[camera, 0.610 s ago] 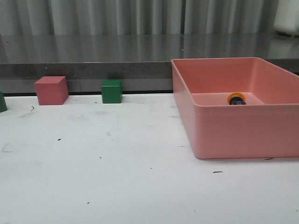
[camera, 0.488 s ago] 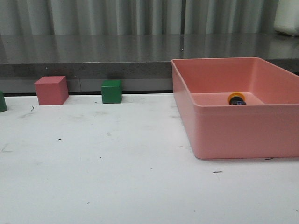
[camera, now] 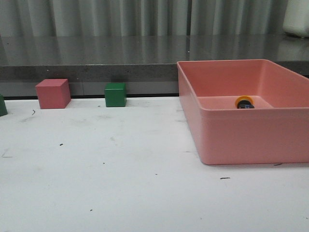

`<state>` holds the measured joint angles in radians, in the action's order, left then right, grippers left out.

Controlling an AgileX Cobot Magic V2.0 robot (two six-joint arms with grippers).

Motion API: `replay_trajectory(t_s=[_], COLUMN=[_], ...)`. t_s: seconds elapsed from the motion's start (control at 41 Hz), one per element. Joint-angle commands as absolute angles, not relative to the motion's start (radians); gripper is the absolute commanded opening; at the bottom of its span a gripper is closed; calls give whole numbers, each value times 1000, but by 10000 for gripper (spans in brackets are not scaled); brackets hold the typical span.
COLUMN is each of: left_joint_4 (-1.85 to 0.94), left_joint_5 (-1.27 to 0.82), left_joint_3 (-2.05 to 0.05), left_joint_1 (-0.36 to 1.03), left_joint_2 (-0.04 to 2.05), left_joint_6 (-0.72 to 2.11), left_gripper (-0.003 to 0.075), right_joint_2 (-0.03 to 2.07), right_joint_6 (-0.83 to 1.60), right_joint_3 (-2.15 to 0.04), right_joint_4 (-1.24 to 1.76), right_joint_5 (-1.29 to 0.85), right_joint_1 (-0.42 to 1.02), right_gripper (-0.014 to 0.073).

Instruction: Place and stand button with both arms

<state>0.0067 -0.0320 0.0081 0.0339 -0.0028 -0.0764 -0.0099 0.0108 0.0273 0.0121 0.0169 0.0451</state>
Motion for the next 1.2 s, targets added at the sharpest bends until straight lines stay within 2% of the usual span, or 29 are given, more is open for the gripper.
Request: replay_trajectory(t_s=[0.0, 0.293, 0.488, 0.61, 0.878, 1.0, 1.171], left_joint_4=[8, -6, -19, -19, -19, -19, -19], left_joint_5=[50, 83, 65, -64, -394, -504, -528], left_joint_3=[23, 15, -119, -277, -655, -746, -759], left_joint_1=[41, 41, 41, 41, 41, 41, 41], left_joint_2=[-26, -26, -24, 6, 222, 325, 426], left_joint_6=[-85, -85, -85, -85, -85, -85, -85], left_gripper=[-20, -20, -20, -20, -20, -20, -20], right_joint_2=[-29, -29, -28, -8, 183, 290, 396], right_joint_6=[12, 12, 12, 12, 12, 12, 12], right_joint_3=[24, 13, -144, -298, -587, -679, -697], right_joint_4=[16, 20, 24, 24, 23, 23, 23], right_joint_5=[106, 130, -86, -246, -423, -491, -500], right_joint_1=[38, 39, 39, 39, 39, 39, 39], right_gripper=[-68, -68, -68, -68, -68, -68, -68])
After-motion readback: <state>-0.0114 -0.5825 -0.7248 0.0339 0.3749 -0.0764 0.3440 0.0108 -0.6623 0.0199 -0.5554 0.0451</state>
